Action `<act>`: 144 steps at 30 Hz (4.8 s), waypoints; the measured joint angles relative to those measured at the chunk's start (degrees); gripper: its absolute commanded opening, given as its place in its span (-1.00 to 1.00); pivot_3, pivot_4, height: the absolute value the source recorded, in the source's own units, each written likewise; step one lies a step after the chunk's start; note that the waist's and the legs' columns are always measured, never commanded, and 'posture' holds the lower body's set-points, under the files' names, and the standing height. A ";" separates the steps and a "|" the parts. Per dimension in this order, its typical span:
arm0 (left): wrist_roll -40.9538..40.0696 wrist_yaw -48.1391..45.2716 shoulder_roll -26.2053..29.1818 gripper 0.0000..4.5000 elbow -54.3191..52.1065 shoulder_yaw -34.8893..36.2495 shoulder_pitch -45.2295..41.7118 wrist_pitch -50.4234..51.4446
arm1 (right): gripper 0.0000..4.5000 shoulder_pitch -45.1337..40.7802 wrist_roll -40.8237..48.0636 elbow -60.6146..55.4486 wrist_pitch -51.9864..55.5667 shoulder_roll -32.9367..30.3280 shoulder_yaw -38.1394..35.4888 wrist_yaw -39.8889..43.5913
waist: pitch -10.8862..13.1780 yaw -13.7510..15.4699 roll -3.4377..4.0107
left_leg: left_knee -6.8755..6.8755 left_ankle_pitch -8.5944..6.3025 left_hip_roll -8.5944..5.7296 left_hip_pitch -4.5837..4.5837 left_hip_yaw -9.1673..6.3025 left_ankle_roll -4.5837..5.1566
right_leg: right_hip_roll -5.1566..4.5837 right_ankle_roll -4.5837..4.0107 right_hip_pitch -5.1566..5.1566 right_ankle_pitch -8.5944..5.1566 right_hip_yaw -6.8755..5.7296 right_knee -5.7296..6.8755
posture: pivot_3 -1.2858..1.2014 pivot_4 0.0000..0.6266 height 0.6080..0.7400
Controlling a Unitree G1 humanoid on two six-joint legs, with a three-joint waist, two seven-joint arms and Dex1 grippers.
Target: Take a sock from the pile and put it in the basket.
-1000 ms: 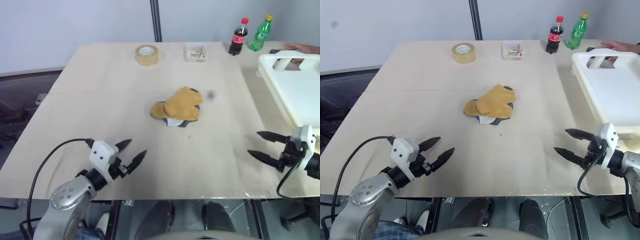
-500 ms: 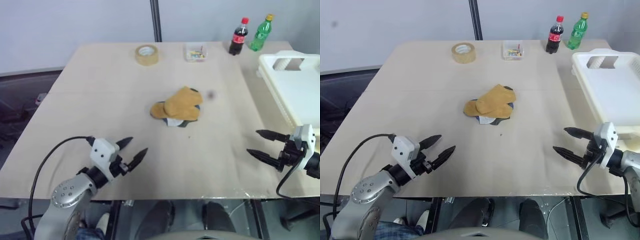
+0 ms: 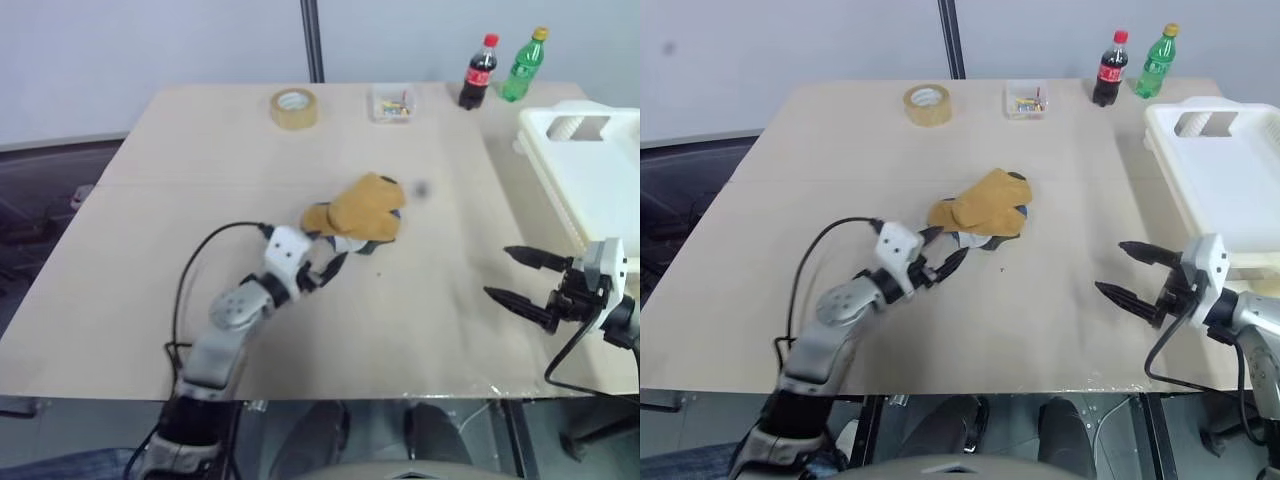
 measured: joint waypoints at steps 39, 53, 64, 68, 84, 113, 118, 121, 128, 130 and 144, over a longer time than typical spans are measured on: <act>-5.12 3.08 -10.10 0.99 8.00 4.60 -6.91 5.05 | 1.00 2.21 -1.80 -0.32 -1.36 1.59 1.23 -1.23 | 0.04 -0.17 -0.06 | 0.22 0.01 -0.01 -0.14 -0.02 0.00 | 0.02 0.01 -0.12 0.00 0.00 0.15 | 0.03 -0.52 1.00; -17.79 10.54 -20.18 0.99 3.28 12.39 -6.90 17.70 | 1.00 2.07 -2.26 -0.05 -2.04 1.98 2.10 -1.27 | 0.04 -0.13 -0.08 | 0.26 0.01 -0.01 -0.16 -0.03 -0.01 | 0.03 0.01 -0.12 0.00 -0.01 0.16 | 0.03 -0.52 1.00; -24.46 19.40 -24.59 0.24 1.77 17.48 -7.31 22.57 | 1.00 2.15 -2.60 -0.03 -2.47 2.41 2.39 -1.30 | 0.04 -0.14 -0.08 | 0.28 0.01 -0.01 -0.16 -0.01 -0.01 | 0.04 0.01 -0.12 0.01 0.01 0.17 | 0.03 -0.52 1.00; -25.45 22.07 -24.82 -0.59 1.97 19.31 -7.64 23.29 | 1.00 2.16 -3.04 -0.03 -3.03 2.44 2.56 -1.37 | 0.04 -0.09 -0.09 | 0.29 0.02 -0.01 -0.16 0.00 -0.01 | 0.04 0.01 -0.12 0.01 0.01 0.17 | 0.03 -0.52 1.00; -34.88 19.25 -22.07 -0.98 -7.84 14.43 -3.87 34.46 | 1.00 2.72 -3.27 -0.03 -3.30 3.38 3.36 -1.85 | 0.04 -0.18 -0.09 | 0.30 0.02 -0.01 -0.15 0.00 -0.01 | 0.05 0.01 -0.13 0.01 0.03 0.19 | 0.03 -0.52 1.00; -32.68 1.42 1.06 -0.23 -14.31 -1.18 6.85 36.95 | 1.00 5.41 -0.47 -1.92 -1.91 -0.01 0.97 -0.51 | 0.02 -0.09 -0.05 | 0.22 0.01 0.01 0.00 0.05 -0.01 | 0.04 0.00 -0.02 0.00 0.11 0.17 | 0.03 -0.52 1.00; -31.84 0.28 0.49 0.59 -14.30 -1.38 7.25 35.11 | 1.00 5.41 -0.47 -1.93 -1.88 -0.01 1.03 -0.50 | 0.02 -0.10 -0.04 | 0.21 0.00 0.01 0.01 0.04 0.00 | 0.03 0.00 -0.01 0.00 0.11 0.17 | 0.03 -0.52 1.00; -32.95 -0.59 1.00 0.99 -16.85 -1.31 8.65 35.68 | 1.00 5.39 -0.46 -1.93 -1.83 -0.01 1.05 -0.45 | 0.01 -0.20 -0.03 | 0.19 0.00 0.02 0.05 0.05 0.00 | 0.04 0.00 0.01 0.00 0.13 0.18 | 0.03 -0.52 1.00; -33.15 -4.95 6.11 0.99 -20.42 1.16 12.87 33.77 | 1.00 4.79 -0.44 -1.92 -1.53 -0.01 1.33 -0.31 | 0.01 -0.13 -0.02 | 0.14 0.00 0.03 0.07 0.06 0.00 | 0.04 -0.01 0.01 0.00 0.14 0.16 | 0.03 -0.52 1.00; -32.78 -6.17 6.21 0.99 -20.59 3.19 13.43 29.73 | 1.00 3.62 -0.44 -1.91 -1.24 0.00 1.80 -0.28 | 0.02 -0.11 -0.02 | 0.14 0.00 0.03 0.06 0.06 0.00 | 0.03 -0.01 0.01 0.00 0.13 0.14 | 0.03 -0.52 1.00; -27.58 11.48 -7.63 0.99 -3.31 15.54 0.86 23.09 | 1.00 1.55 -1.03 -1.55 -1.09 1.35 4.20 -0.55 | 0.08 -0.01 -0.13 | 0.19 0.00 0.00 0.01 0.02 -0.01 | 0.02 0.01 0.00 0.00 0.06 0.14 | 0.03 -0.52 1.00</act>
